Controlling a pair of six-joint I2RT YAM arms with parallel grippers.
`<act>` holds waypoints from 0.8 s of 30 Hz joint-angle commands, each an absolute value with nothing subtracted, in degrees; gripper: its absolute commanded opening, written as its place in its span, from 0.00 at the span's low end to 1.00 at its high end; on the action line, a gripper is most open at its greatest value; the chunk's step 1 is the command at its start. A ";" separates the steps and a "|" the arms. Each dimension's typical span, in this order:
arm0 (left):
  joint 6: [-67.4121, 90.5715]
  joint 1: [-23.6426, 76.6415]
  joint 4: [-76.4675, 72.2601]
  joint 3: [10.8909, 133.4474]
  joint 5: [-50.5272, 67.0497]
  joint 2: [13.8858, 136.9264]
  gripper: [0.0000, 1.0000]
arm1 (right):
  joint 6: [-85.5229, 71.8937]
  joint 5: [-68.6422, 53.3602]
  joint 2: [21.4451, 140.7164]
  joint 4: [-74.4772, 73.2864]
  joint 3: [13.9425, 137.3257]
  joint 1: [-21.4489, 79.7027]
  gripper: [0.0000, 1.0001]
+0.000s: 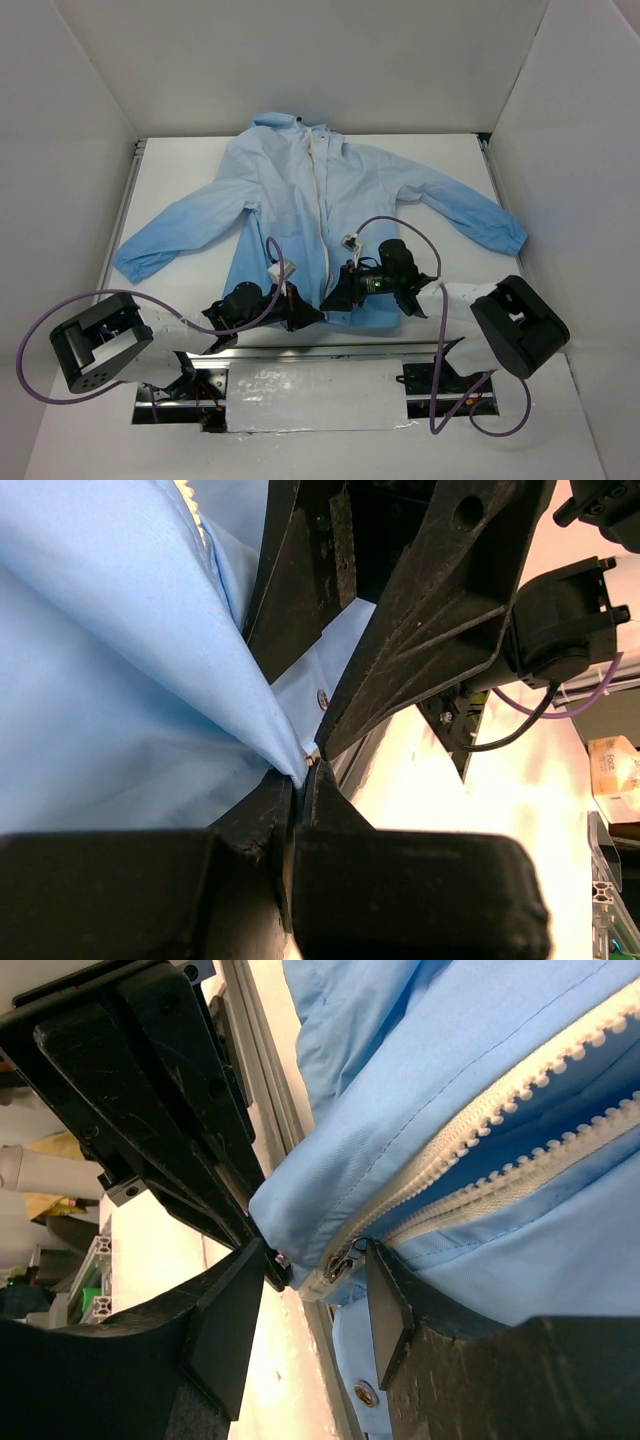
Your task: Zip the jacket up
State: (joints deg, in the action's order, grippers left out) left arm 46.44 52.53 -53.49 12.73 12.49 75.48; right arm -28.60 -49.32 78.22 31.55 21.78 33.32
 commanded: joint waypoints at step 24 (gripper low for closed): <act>45.88 51.86 -57.31 11.16 10.03 74.71 0.00 | -33.40 -57.66 84.73 51.16 20.04 33.14 0.52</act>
State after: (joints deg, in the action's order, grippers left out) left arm 46.52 52.27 -54.41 11.20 13.10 75.55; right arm -33.58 -53.93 87.42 47.70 21.10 33.28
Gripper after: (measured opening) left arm 0.081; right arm 0.524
